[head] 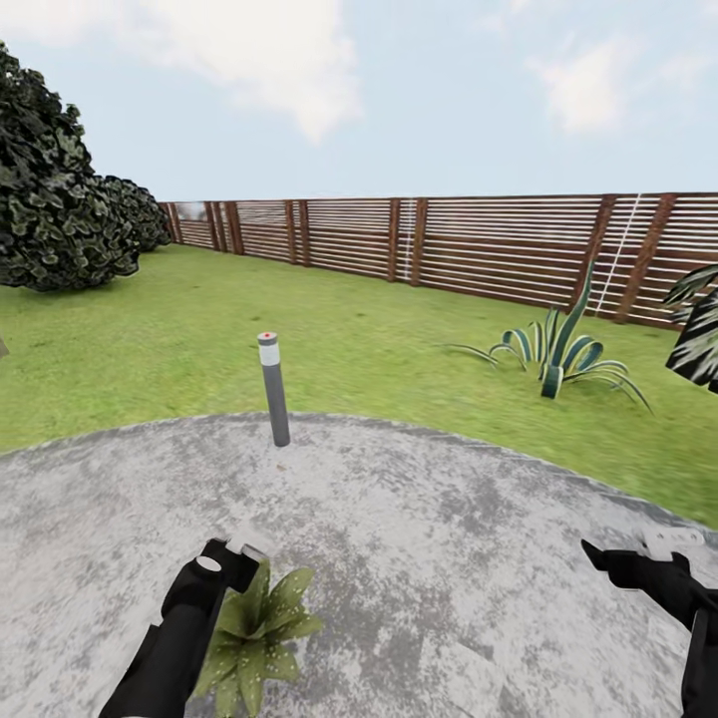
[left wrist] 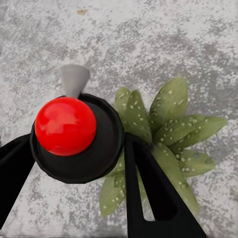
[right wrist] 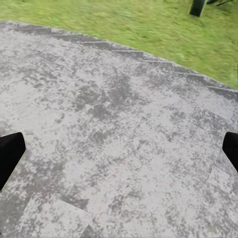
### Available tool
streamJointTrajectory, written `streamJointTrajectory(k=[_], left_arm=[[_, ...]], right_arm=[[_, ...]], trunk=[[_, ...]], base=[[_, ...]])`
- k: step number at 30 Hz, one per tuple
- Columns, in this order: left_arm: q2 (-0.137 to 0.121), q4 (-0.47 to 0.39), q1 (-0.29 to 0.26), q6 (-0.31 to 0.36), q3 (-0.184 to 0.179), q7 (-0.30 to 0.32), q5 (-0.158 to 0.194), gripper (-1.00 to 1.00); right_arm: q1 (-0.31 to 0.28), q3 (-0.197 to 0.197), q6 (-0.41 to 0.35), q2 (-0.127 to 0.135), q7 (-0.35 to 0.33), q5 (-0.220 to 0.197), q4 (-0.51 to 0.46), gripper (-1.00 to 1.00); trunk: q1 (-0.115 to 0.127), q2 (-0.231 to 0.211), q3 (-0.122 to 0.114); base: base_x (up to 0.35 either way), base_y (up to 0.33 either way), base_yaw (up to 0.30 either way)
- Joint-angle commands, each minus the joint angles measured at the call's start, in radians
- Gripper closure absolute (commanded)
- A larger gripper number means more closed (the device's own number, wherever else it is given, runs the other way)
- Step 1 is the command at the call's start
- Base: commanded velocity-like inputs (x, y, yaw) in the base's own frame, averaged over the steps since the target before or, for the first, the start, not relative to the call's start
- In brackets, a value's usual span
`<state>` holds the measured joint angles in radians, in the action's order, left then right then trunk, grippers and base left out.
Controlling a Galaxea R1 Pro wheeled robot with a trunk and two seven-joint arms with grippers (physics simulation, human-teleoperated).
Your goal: Pick up the pesticide atomizer in the garden and spray insectifuge to fully cover both potted plants in the garden.
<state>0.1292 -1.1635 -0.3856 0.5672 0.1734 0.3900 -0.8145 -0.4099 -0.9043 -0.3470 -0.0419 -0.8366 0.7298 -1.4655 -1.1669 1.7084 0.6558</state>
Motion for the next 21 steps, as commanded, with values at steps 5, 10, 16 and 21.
streamJointTrajectory(k=[5, 10, 16, 21], left_arm=[[0.001, -0.001, 0.000, 0.000, 0.001, 0.012, -0.003, 1.00], [0.001, -0.001, -0.001, 0.000, -0.019, 0.011, 0.006, 1.00], [0.000, -0.001, 0.016, 0.000, -0.102, 0.008, 0.008, 1.00], [0.000, -0.001, 0.020, -0.001, -0.103, 0.009, 0.043, 1.00]], right_arm=[[-0.001, -0.002, -0.003, 0.000, -0.007, 0.005, -0.002, -1.00], [-0.001, -0.002, -0.004, 0.000, -0.007, 0.005, -0.004, -1.00], [-0.001, -0.001, -0.004, -0.001, -0.007, 0.005, -0.003, -1.00], [-0.001, -0.001, -0.004, -0.001, -0.007, 0.005, -0.003, -1.00]], trunk=[[0.000, 0.001, -0.004], [0.000, 0.001, -0.010], [0.000, 0.001, -0.017], [0.000, 0.001, -0.024]], base=[[0.000, -0.012, 0.226], [0.000, -0.001, 0.201], [0.000, 0.000, 0.162], [-0.013, -0.021, 0.112]])
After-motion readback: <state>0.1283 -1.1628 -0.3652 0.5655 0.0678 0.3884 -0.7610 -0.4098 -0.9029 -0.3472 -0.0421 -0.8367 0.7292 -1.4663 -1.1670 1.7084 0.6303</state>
